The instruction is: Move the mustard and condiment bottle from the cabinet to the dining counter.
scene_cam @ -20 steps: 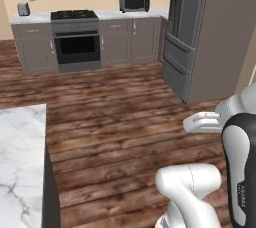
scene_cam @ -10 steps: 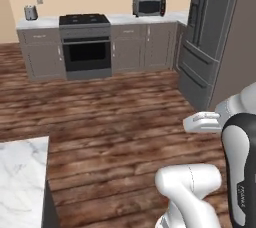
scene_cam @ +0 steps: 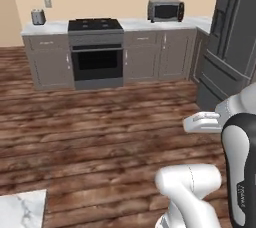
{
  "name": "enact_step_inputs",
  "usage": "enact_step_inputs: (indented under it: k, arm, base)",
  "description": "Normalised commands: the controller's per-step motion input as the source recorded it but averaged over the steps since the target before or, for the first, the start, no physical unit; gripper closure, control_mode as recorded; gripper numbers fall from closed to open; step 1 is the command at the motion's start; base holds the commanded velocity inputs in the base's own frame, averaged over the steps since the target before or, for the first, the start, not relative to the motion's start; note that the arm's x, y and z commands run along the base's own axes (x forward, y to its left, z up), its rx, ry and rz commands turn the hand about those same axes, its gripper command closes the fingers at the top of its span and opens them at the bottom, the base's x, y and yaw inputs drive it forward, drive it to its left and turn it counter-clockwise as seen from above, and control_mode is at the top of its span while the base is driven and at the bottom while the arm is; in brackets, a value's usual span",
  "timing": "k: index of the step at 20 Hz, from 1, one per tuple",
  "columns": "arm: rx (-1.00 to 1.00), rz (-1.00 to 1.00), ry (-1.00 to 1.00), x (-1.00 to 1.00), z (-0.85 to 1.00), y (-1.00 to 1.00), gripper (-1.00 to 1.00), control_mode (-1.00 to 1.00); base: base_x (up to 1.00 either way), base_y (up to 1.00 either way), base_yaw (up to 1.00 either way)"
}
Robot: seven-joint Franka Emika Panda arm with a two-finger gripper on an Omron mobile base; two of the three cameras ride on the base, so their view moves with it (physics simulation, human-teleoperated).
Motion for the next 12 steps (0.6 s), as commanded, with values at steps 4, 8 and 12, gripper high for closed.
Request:
enact_step_inputs:
  k: [4, 8, 12]
  arm:
    - [0.00, 0.00, 0.00, 0.00, 0.00, 0.00, -1.00, 1.00]
    - [0.00, 0.00, 0.00, 0.00, 0.00, 0.00, -1.00, 1.00]
    - [0.00, 0.00, 0.00, 0.00, 0.00, 0.00, -1.00, 1.00]
  base:
    - [1.00, -0.14, 0.12]
    - [1.00, -0.07, 0.10]
    - [1.00, -0.01, 0.08]
